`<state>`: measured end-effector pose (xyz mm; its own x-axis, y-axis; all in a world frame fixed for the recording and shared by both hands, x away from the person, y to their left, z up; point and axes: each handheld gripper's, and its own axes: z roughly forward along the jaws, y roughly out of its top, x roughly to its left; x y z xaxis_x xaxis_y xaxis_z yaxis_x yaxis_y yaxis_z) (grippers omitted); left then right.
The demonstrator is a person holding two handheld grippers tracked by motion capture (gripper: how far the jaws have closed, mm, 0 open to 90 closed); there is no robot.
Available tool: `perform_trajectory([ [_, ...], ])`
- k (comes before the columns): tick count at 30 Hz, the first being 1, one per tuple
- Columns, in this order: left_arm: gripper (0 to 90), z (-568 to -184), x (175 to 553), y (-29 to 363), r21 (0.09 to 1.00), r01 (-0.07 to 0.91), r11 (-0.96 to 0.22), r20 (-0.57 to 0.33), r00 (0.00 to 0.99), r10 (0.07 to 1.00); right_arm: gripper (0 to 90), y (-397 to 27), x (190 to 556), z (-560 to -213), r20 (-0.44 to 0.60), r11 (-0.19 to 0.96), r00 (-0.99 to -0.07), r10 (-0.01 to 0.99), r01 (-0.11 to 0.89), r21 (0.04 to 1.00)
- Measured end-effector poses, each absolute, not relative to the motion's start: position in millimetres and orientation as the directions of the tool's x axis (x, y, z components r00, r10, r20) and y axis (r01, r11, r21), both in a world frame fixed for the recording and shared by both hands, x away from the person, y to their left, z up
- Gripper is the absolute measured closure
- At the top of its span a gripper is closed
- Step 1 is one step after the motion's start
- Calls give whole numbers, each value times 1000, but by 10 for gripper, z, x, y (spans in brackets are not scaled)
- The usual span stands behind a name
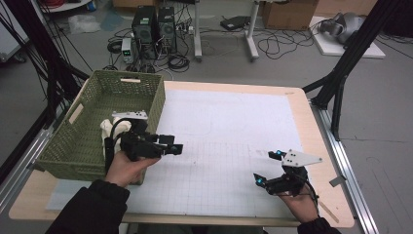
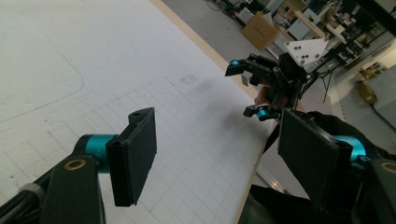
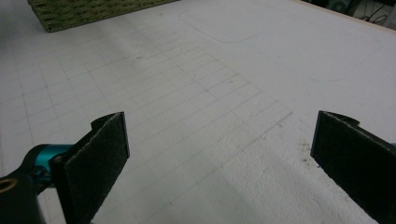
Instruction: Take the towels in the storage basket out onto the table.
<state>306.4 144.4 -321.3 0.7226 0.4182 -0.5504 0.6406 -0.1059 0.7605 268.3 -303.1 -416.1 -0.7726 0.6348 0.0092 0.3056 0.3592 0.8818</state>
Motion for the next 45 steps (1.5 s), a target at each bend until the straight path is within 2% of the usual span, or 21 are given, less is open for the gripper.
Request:
perform_trajectory([
  [11,289,-3160,3222,1737,735,676,-50,-596,679,430,35,-3029,2685,-4159,7,362,-774,633,304,881],
  [25,291,-3140,3409,2125,717,697,-13,-590,616,522,35,-3022,2690,-4156,5,363,-775,632,301,882],
  [35,291,-3162,3500,2369,717,697,0,-550,566,615,35,-3023,2694,-4158,4,363,-776,630,299,882],
  [45,314,-3214,3575,2587,714,700,-23,-460,494,737,35,-3031,2698,-4158,4,364,-775,631,301,881],
])
